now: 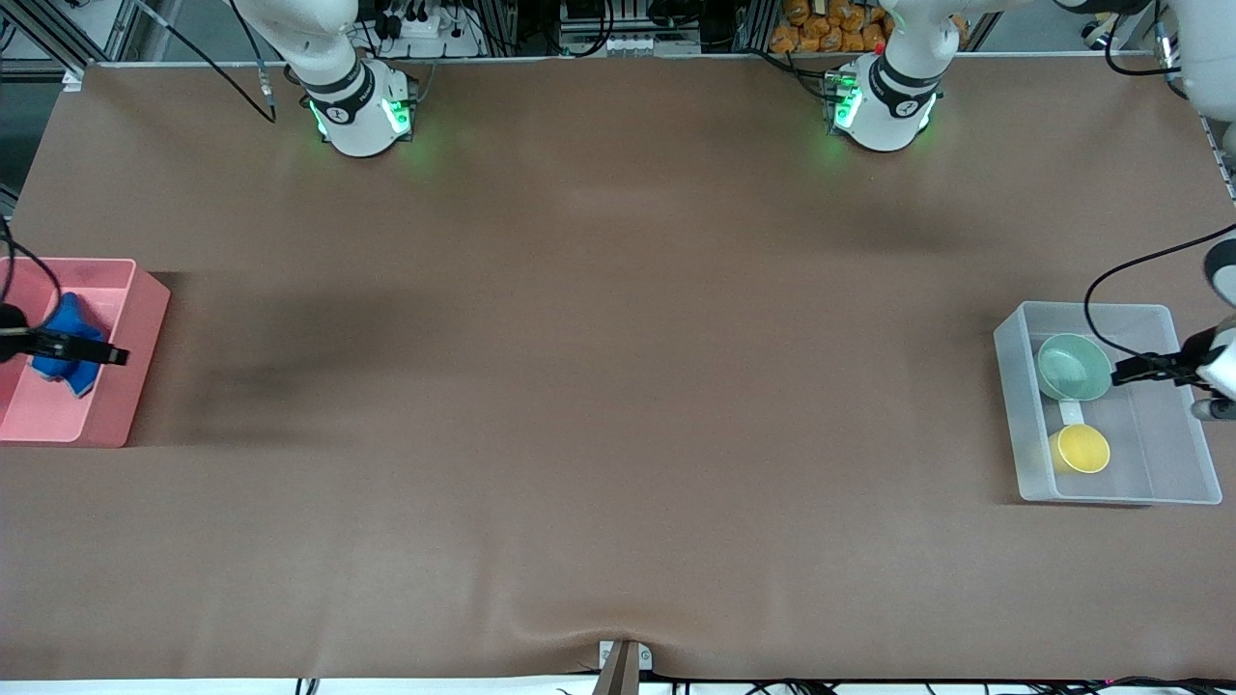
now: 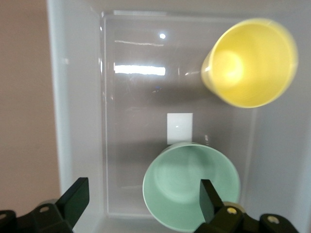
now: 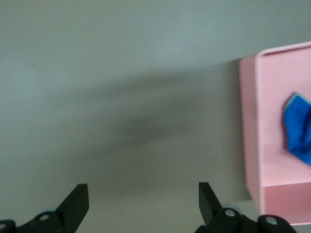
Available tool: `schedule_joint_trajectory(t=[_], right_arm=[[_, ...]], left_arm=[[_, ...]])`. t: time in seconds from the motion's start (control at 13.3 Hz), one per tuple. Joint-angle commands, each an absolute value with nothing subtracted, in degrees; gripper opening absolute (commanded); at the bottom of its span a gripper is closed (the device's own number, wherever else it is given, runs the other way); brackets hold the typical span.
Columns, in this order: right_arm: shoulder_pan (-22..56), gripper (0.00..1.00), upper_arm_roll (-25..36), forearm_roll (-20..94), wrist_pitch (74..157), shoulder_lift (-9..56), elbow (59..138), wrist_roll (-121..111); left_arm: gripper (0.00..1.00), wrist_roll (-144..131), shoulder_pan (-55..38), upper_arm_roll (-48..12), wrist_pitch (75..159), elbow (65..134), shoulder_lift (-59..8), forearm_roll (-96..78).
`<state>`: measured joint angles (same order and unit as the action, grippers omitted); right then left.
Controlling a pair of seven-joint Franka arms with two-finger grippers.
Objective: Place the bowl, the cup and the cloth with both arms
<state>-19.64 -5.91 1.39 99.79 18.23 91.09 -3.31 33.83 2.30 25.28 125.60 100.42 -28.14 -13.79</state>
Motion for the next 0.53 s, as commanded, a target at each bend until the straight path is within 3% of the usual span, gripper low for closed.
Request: schedule_joint_trajectory(t=[0.0,0.3,0.45], right_arm=[[-13.81,1.0,-5.27,2.02,98.7,12.59,95.95,2.19],[-13.1,1.0,-5.36,2.02,99.58,0.47,109.84,2.2],[-11.87,1.0,-5.36,2.02,98.79,-1.92,109.78,2.28]], left_arm=[[1.0,33.84,0.62,26.01,122.0,100.81,-21.91,-14.33],[1.0,20.35,-1.93,25.41,112.44,100.64,-13.3,-8.39],[1.0,13.04,-2.99,21.65,108.83,101.6,-8.64,-1.96]])
